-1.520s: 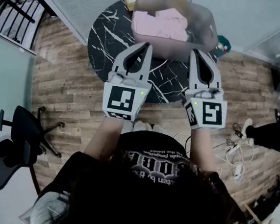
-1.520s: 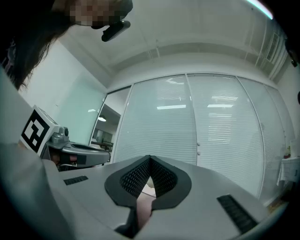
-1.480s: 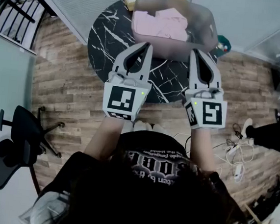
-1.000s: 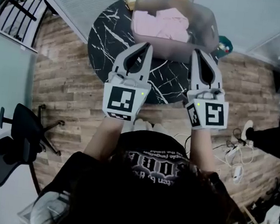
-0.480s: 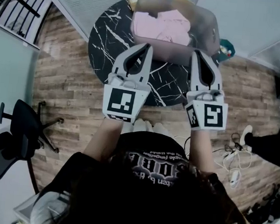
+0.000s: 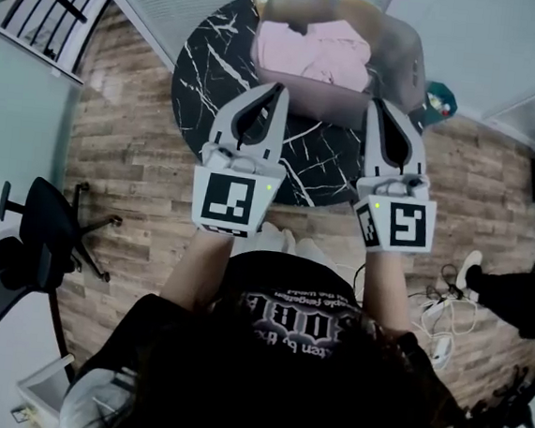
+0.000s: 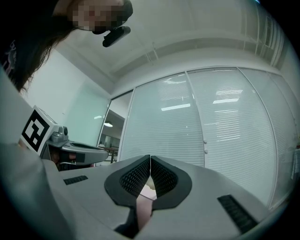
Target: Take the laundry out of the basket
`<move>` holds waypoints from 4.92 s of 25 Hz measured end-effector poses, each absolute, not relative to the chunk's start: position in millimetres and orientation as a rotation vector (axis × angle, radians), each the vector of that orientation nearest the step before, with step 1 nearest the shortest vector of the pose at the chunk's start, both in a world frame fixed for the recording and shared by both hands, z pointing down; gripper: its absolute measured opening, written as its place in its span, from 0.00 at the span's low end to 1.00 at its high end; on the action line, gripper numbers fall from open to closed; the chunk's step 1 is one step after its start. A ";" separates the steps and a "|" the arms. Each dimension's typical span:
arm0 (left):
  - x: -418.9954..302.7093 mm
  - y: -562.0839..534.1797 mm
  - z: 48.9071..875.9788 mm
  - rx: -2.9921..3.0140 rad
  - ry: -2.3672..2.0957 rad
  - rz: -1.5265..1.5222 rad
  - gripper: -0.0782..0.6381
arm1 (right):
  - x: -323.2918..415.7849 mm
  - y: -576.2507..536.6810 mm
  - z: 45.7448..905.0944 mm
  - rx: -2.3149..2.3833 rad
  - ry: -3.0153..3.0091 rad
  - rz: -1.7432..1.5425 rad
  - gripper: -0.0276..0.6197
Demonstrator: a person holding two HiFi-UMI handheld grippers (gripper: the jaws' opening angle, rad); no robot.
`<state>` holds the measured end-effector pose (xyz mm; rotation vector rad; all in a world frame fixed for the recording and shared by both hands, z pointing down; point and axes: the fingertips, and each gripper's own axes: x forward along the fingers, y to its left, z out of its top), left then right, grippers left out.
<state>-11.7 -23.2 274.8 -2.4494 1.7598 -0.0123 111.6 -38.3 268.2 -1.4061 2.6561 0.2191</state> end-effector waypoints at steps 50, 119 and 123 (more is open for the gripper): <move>-45.0 -185.0 246.5 -2.508 1.619 -0.007 0.11 | 57.4 -186.0 252.7 -1.416 2.644 0.222 0.09; 69.9 -284.1 518.3 -2.691 0.674 -1.517 0.93 | 93.2 -242.5 249.7 -1.314 2.658 0.099 0.09; 68.2 -287.2 536.1 -2.663 0.653 -1.615 0.93 | 93.5 -243.5 250.0 -1.319 2.661 0.102 0.09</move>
